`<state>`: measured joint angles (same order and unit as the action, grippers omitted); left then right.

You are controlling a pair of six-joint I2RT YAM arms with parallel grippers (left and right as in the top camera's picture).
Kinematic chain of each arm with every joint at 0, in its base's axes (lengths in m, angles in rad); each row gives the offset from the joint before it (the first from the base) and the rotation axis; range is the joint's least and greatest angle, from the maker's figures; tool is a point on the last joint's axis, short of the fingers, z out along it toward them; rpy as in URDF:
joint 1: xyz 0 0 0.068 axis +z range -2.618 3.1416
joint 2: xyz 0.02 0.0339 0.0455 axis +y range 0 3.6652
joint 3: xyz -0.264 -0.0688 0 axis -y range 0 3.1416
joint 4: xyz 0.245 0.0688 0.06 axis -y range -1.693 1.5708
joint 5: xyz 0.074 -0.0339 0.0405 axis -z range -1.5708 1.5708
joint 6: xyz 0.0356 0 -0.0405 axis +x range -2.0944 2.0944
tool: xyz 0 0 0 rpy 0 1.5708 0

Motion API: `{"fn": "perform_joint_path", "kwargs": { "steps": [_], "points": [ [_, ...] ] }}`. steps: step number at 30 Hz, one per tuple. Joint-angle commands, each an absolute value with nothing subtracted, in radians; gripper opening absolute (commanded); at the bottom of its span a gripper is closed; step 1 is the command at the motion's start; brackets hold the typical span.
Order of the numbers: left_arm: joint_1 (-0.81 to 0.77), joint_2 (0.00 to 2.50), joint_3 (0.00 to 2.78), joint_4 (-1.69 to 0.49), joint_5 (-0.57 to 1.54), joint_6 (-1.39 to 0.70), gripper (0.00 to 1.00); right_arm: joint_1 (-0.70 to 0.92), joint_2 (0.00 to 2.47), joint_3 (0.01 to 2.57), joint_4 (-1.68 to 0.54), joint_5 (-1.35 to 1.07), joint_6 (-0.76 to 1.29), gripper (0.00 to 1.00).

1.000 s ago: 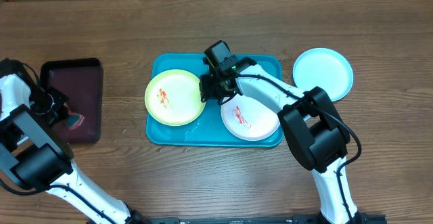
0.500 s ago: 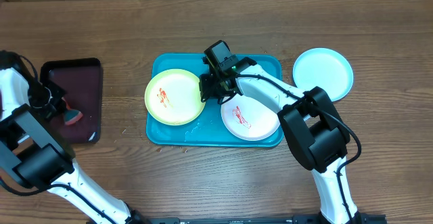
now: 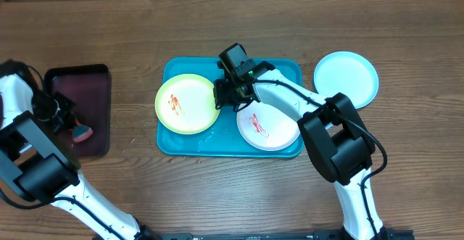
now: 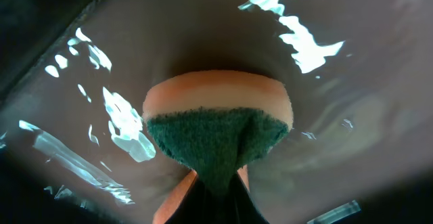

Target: Clean dirty plates on tray and stack at the side

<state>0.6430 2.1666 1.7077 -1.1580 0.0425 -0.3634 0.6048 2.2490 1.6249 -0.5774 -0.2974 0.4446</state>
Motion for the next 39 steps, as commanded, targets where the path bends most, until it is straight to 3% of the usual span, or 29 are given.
{"fn": "perform_joint_path", "kwargs": {
  "steps": [1, 7, 16, 27, 39],
  "points": [
    [0.64, 2.115, 1.826, -1.197, 0.146, -0.342, 0.04, 0.607, 2.273, 1.605, -0.581, -0.262, 0.445, 0.04],
    [0.638, 2.064, 1.866, -1.227, 0.223, -0.318, 0.04, 0.607, 2.273, 1.605, -0.581, -0.262, 0.445, 0.04],
    [0.625, 2.076, 1.782, -1.235, 0.026, -0.29, 0.04, 0.607, 2.273, 1.605, -0.576, -0.262, 0.445, 0.04],
    [0.61, 1.917, 1.861, -1.267, 0.23, -0.185, 0.04, 0.607, 2.273, 1.605, -0.593, -0.202, 0.45, 0.04],
    [0.517, 1.889, 1.826, -1.258, 0.228, -0.133, 0.04, 0.622, 2.188, 1.619, -0.71, 0.062, 0.494, 0.04]
  ]
}}
